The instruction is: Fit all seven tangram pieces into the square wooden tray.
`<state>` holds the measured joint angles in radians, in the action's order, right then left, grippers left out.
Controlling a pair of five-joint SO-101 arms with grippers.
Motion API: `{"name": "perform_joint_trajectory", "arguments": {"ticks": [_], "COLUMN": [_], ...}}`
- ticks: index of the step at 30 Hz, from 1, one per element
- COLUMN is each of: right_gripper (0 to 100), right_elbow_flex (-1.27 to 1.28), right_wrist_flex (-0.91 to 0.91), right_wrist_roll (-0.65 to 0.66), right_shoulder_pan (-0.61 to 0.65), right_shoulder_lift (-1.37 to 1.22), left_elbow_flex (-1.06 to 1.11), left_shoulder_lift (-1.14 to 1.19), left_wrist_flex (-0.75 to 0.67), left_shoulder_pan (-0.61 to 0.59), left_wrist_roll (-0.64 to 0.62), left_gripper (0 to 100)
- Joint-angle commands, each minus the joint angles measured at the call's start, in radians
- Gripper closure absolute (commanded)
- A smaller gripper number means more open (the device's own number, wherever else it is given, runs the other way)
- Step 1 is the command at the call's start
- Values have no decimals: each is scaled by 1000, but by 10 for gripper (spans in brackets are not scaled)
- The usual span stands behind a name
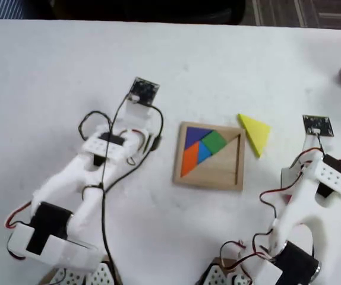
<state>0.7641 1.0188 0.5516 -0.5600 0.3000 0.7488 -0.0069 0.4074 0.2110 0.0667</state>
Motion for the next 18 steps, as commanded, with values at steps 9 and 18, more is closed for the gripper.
{"name": "perform_joint_trajectory", "arguments": {"ticks": [9, 18], "right_gripper": [894, 666], "right_elbow_flex": [-26, 2], "right_wrist_flex": [8, -4], "right_wrist_roll": [14, -100], "right_shoulder_pan": [-39, -7], "right_shoulder_lift": [51, 41], "left_elbow_flex": [-55, -55], "left_shoulder_lift": [-2, -2], "left_wrist_flex": [-20, -20], "left_shoulder_pan": [-10, -10], "left_wrist_roll": [15, 15], "left_gripper": [759, 759]}}
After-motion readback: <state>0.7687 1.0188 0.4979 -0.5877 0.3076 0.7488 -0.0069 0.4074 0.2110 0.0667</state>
